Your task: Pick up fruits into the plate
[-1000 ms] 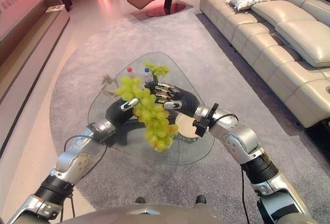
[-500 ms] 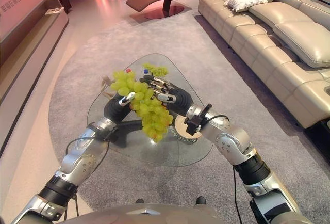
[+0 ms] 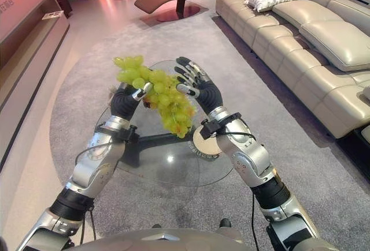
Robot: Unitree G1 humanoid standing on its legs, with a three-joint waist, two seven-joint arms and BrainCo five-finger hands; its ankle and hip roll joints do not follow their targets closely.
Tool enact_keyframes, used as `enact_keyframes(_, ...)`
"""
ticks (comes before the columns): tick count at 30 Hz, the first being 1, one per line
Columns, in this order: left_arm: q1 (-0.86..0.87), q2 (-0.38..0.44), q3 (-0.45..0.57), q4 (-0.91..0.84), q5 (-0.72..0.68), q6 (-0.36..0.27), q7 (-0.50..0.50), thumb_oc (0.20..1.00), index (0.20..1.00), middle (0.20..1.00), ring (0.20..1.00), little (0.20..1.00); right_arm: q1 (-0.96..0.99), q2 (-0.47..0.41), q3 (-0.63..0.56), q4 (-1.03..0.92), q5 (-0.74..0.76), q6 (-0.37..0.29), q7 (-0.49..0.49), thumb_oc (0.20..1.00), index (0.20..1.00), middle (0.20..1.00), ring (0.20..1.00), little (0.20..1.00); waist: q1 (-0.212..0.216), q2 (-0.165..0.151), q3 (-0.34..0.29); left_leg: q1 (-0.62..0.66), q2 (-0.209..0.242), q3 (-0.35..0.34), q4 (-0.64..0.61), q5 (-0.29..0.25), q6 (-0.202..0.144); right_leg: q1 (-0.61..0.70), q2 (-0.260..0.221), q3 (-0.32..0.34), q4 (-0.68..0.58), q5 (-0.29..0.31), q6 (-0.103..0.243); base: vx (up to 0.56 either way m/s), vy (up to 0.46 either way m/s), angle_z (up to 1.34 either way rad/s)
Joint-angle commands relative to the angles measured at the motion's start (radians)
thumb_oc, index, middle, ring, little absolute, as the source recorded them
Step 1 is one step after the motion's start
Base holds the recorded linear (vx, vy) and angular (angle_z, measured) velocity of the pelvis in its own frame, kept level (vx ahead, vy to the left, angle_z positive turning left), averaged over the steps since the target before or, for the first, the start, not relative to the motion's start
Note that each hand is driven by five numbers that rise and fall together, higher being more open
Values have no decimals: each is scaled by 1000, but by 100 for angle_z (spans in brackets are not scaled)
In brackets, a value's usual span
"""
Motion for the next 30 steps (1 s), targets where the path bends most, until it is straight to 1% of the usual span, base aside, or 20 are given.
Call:
enact_keyframes(1, -135, 3, 44, -58, 60, -86, 29, 200, 200, 200, 200, 200, -43, 5, -45, -80, -47, -100, -68, 1000, 1000, 1000, 1000, 1000, 5, -7, -5, 11, -7, -6, 38, -149, 5, 54, -33, -14, 46, -134, 21, 0, 0, 0)
enact_keyframes(2, -138, 1, 39, -59, 69, -85, 33, 200, 200, 200, 200, 200, -39, 7, -47, -76, -60, -115, -92, 1000, 1000, 1000, 1000, 1000, 1, -6, -3, 10, -8, -8, 38, -150, 6, 53, -29, -7, 48, -137, 20, 0, 0, 0)
enact_keyframes(4, -143, -2, 33, -62, 85, -80, 46, 200, 200, 200, 200, 200, -37, 11, -46, -73, -63, -115, -96, 1000, 1000, 1000, 1000, 1000, -1, -5, -2, 10, -8, -10, 38, -151, 6, 51, -27, -3, 50, -138, 20, 0, 0, 0)
enact_keyframes(5, -147, 0, 31, -64, 97, -76, 52, 200, 200, 200, 200, 200, -35, 12, -44, -74, -61, -105, -97, 1000, 1000, 1000, 1000, 1000, -3, -4, -1, 0, -9, -11, 41, -144, 8, 41, -26, 2, 54, -134, 17, 0, 0, 0)
enact_keyframes(7, -147, 5, 29, -64, 107, -76, 56, 200, 200, 200, 200, 200, -29, 8, -39, -76, -59, -95, -93, 1000, 1000, 1000, 1000, 1000, -4, -4, -2, 5, -10, -13, 38, -151, 7, 45, -24, 5, 55, -143, 19, 19, 2, 0)
enact_keyframes(9, -148, 11, 32, -63, 108, -79, 60, 200, 200, 200, 200, 200, -25, 2, -37, -78, -58, -87, -87, 1000, 1000, 1000, 1000, 1000, -4, -5, -1, -3, -11, -13, 41, -145, 8, 38, -24, 5, 57, -138, 17, 0, 0, 0)
enact_keyframes(13, -152, 22, 37, -66, 108, -83, 59, 200, 200, 200, 200, 200, -12, -8, -27, -73, -32, -63, -72, 1000, 1000, 1000, 1000, 1000, -6, -5, -1, 4, -11, -13, 36, -150, 7, 44, -24, 4, 56, -146, 19, 8, 0, 0)
enact_keyframes(14, -157, 25, 35, -68, 108, -84, 59, 200, 200, 200, 200, 200, -10, -8, -20, -66, 0, -50, -58, 1000, 1000, 1000, 1000, 1000, -5, -5, 2, 5, -11, -14, 36, -150, 7, 44, -24, 3, 57, -147, 20, 0, 0, 0)
enact_keyframes(16, -169, 27, 31, -69, 108, -87, 55, 200, 200, 200, 200, 200, -12, -1, 2, -54, 94, -6, 9, 1000, 1000, 1000, 1000, 1000, -4, -7, 3, 3, -13, -13, 36, -151, 7, 44, -25, 0, 57, -147, 20, 0, 0, 0)
enact_keyframes(18, -177, 30, 25, -66, 107, -98, 42, 200, 200, 200, 200, 200, -6, 10, 44, -50, 181, 64, 77, 1000, 1000, 1000, 1000, 1000, -1, -10, 3, 1, -13, -11, 39, -151, 5, 42, -27, -4, 59, -148, 21, -16, -10, 0)
enact_keyframes(21, -179, 43, 18, -66, 113, -118, 36, 200, 200, 200, 200, 200, 9, 1, 106, -48, 217, 110, 145, 1000, 1000, 1000, 1000, 1000, 2, -15, 8, 3, -11, -8, 39, -151, 5, 44, -30, -6, 59, -149, 21, -40, -26, 1)
enact_keyframes(22, -179, 45, 17, -67, 113, -121, 35, 200, 200, 200, 200, 200, 10, -2, 112, -48, 218, 108, 152, 1000, 1000, 1000, 1000, 1000, 3, -16, 9, 4, -11, -7, 39, -151, 5, 45, -30, -7, 59, -149, 21, 0, 0, 0)
enact_keyframes(24, -186, 53, 13, -68, 114, -132, 36, 200, 200, 200, 200, 200, 18, -2, 144, -30, 234, 128, 183, 1000, 1000, 1000, 1000, 1000, 5, -17, 7, 9, -8, -6, 37, -149, 4, 49, -32, -10, 59, -148, 22, 0, 0, 0)
enact_keyframes(27, -194, 54, 10, -71, 114, -135, 39, 200, 200, 200, 200, 200, 20, 1, 158, -17, 234, 131, 200, 1000, 1000, 1000, 1000, 1000, 6, -19, 5, 11, -8, -7, 37, -149, 3, 53, -33, -12, 58, -148, 23, 0, 0, 0)
enact_keyframes(30, -206, 53, 7, -74, 105, -131, 33, 200, 200, 200, 200, 200, 19, 8, 172, -8, 253, 151, 209, 1000, 1000, 1000, 1000, 1000, 7, -19, 2, 12, -8, -9, 35, -148, 1, 55, -35, -12, 56, -146, 25, 0, 0, 0)
